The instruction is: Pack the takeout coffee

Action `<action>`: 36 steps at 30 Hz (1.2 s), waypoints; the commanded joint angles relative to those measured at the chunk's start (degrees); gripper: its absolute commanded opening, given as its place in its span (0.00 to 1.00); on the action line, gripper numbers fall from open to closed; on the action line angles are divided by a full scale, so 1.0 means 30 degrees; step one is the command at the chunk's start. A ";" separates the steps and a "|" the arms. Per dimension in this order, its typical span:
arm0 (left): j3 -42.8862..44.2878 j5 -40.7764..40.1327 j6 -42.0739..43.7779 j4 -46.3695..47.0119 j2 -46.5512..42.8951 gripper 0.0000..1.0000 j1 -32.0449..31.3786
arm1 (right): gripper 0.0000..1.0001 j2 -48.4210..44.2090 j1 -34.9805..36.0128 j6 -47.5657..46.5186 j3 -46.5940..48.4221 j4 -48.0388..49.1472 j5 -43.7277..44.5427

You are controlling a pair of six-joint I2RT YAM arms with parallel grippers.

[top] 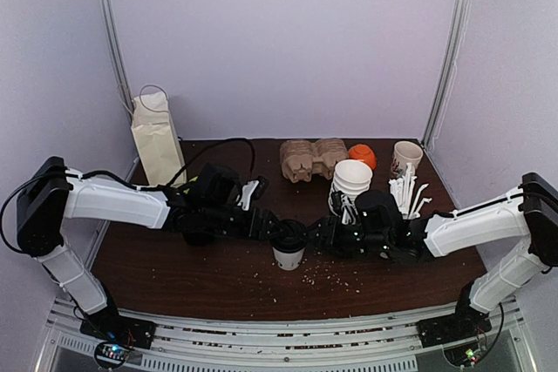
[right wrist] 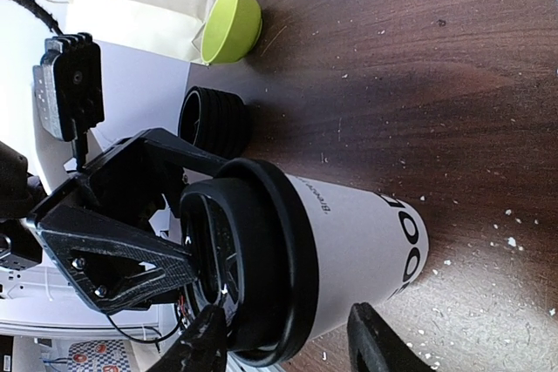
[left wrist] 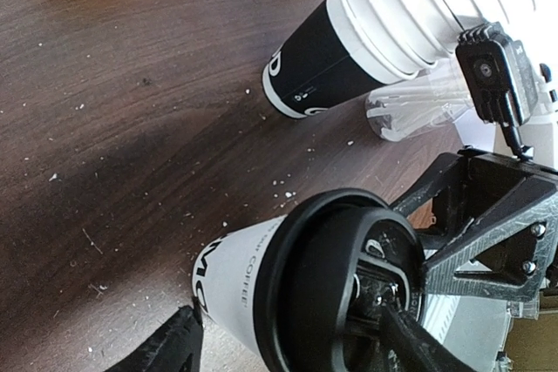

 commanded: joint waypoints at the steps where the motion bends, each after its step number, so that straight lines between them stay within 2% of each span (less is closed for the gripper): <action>1: -0.1052 -0.0292 0.0196 -0.0825 0.0075 0.70 -0.0055 | 0.47 0.0596 0.0061 -0.0291 -0.0388 -0.1681 0.0011; 5: -0.1265 -0.0255 0.0272 -0.0862 -0.0059 0.70 -0.0060 | 0.49 0.0305 0.0072 -0.0471 -0.0369 -0.1824 -0.0102; 10: -0.0435 -0.0455 0.0640 -0.1609 -0.0710 0.87 -0.0055 | 0.64 -0.0855 0.0075 -0.0892 0.0354 -0.2247 -0.0163; 14: 0.0402 -0.0460 0.0908 -0.2111 -0.0976 0.92 -0.0050 | 0.69 -0.1661 0.0034 -0.1211 0.0964 -0.2858 -0.0019; 24: 0.1282 -0.0365 0.1218 -0.2721 -0.1504 0.98 -0.0064 | 0.81 -0.3325 0.0022 -0.2145 0.2062 -0.4712 -0.0103; 36: 0.2600 -0.2972 0.2853 -0.4980 -0.1736 0.98 -0.0665 | 0.83 -0.5549 0.0042 -0.4546 0.3314 -0.8414 -0.0637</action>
